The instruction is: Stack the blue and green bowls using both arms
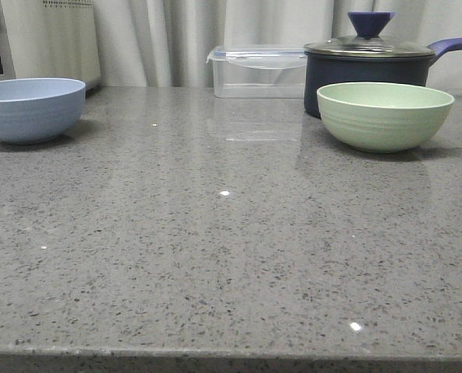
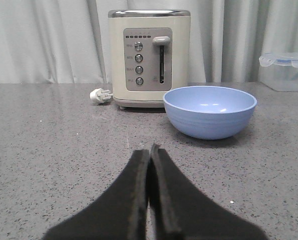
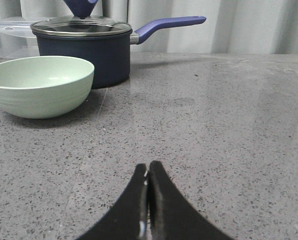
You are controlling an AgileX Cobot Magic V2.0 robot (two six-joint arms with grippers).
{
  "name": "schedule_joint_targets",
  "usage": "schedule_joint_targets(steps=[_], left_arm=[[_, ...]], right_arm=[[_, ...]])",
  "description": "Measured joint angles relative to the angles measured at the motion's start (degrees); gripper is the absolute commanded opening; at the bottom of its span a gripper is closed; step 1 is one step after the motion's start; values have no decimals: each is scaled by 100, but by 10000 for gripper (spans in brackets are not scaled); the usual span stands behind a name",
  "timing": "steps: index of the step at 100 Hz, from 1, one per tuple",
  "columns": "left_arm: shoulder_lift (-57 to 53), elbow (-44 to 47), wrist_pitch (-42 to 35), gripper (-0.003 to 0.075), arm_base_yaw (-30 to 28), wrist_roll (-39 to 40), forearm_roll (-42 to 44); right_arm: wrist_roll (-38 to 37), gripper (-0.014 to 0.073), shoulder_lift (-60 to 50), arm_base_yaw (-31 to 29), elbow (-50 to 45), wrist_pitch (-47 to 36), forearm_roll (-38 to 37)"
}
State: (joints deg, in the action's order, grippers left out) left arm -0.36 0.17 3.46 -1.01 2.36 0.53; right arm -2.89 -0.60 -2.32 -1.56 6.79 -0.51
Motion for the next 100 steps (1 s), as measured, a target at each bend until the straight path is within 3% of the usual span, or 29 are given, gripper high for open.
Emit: schedule_joint_targets(steps=[80,100], left_arm=[[0,0,0,-20,0,0,8],[0,0,-23,-20,0,0,8]], right_arm=[[0,-62,0,0,0,0,-57],[0,-62,0,0,0,-376,-57]])
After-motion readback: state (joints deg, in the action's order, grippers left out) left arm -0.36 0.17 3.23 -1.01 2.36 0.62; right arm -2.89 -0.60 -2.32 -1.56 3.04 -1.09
